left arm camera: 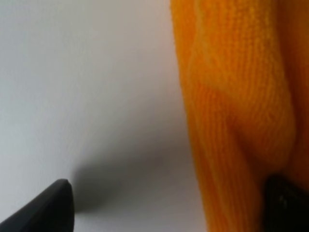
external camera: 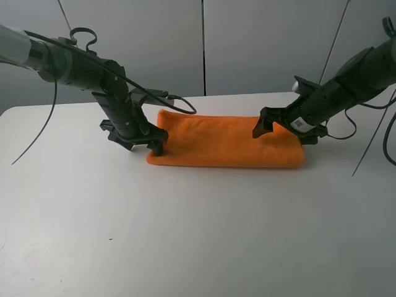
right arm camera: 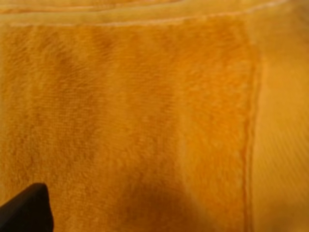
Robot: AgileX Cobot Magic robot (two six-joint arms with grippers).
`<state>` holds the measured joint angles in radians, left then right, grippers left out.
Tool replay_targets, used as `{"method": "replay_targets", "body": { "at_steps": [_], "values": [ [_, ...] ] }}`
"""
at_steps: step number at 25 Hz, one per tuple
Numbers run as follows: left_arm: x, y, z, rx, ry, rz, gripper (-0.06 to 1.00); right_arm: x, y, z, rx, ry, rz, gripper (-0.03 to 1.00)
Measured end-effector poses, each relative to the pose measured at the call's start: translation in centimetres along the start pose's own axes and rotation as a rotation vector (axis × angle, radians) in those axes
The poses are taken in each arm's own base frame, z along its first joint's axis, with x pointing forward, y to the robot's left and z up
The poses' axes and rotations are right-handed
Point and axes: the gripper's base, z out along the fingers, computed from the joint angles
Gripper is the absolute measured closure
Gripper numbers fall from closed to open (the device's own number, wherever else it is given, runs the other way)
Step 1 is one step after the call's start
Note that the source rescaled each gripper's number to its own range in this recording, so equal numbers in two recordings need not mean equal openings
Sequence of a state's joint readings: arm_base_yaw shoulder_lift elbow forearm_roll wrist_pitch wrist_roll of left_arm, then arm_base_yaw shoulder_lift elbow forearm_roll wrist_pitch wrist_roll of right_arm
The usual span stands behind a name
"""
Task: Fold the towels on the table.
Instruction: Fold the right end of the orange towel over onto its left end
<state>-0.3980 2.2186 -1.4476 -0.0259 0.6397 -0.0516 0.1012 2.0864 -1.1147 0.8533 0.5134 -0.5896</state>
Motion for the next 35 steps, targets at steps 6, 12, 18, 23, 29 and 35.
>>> {"method": "replay_targets", "body": {
  "at_steps": [6,12,18,23,29,35],
  "values": [
    [0.1,0.0,0.0,-0.001,0.01,0.0,-0.05,0.0,0.3,0.2,-0.002,-0.01,0.006,0.0],
    [0.1,0.1,0.0,-0.01,0.012,0.013,-0.05,0.4,-0.1,1.0,0.001,0.02,0.015,0.88],
    [0.0,0.1,0.0,-0.016,0.005,0.021,-0.05,-0.2,0.9,0.6,-0.067,0.077,0.013,0.92],
    [0.0,0.1,0.0,-0.016,0.003,0.023,-0.05,-1.5,2.3,-0.4,-0.139,0.12,0.032,0.92],
    [0.1,0.1,0.0,-0.016,0.008,0.022,-0.05,-3.2,2.9,-1.7,-0.1,0.147,0.048,0.92],
    [0.1,0.1,0.0,-0.016,0.013,0.014,-0.05,-4.0,3.2,-2.8,-0.041,0.195,0.048,0.92]
  ]
}}
